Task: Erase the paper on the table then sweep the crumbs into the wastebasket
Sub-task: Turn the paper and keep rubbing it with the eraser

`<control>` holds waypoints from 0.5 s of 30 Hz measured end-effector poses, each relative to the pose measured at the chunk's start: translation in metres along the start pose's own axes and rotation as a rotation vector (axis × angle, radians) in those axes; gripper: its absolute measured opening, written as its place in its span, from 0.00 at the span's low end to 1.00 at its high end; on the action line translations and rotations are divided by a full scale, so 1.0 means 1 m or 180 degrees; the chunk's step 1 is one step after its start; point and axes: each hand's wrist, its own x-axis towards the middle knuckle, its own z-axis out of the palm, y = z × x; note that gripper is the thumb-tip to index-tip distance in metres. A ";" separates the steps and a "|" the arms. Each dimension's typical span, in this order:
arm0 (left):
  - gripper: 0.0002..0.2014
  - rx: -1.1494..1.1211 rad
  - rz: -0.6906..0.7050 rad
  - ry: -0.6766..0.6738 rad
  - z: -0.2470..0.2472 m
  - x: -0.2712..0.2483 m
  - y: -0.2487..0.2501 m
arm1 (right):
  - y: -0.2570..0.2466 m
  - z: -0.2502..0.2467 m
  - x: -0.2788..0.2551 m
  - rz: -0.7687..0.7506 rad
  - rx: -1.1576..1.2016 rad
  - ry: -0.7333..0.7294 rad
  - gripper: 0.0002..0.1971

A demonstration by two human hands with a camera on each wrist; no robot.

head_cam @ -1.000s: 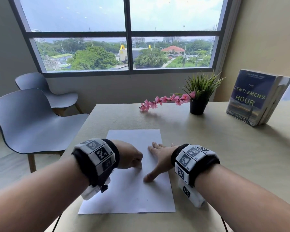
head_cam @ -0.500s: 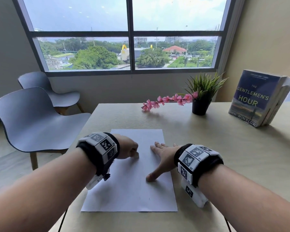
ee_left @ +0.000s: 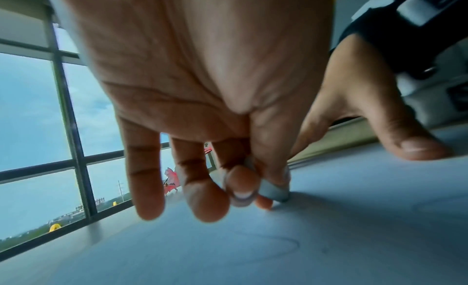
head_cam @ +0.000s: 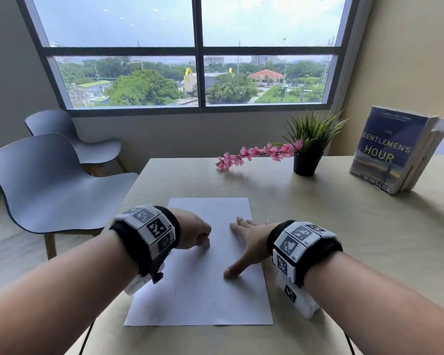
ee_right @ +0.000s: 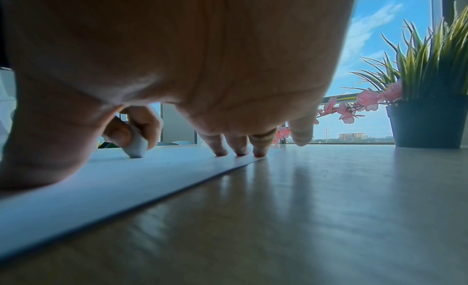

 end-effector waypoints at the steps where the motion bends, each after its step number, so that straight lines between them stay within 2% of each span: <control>1: 0.17 0.0001 0.0004 -0.0017 0.000 -0.001 0.000 | 0.000 0.000 0.000 0.0000 0.0000 -0.0003 0.64; 5: 0.17 -0.0013 -0.0269 0.0052 -0.003 0.001 -0.008 | 0.000 0.000 -0.002 0.0006 0.0026 -0.0018 0.64; 11: 0.16 -0.0047 -0.0030 -0.0023 0.003 -0.006 0.001 | 0.000 0.000 -0.002 0.0018 0.0013 -0.0034 0.64; 15: 0.18 -0.0025 -0.0198 0.0033 -0.001 -0.007 -0.004 | -0.001 -0.001 -0.003 0.0017 0.0024 -0.0033 0.64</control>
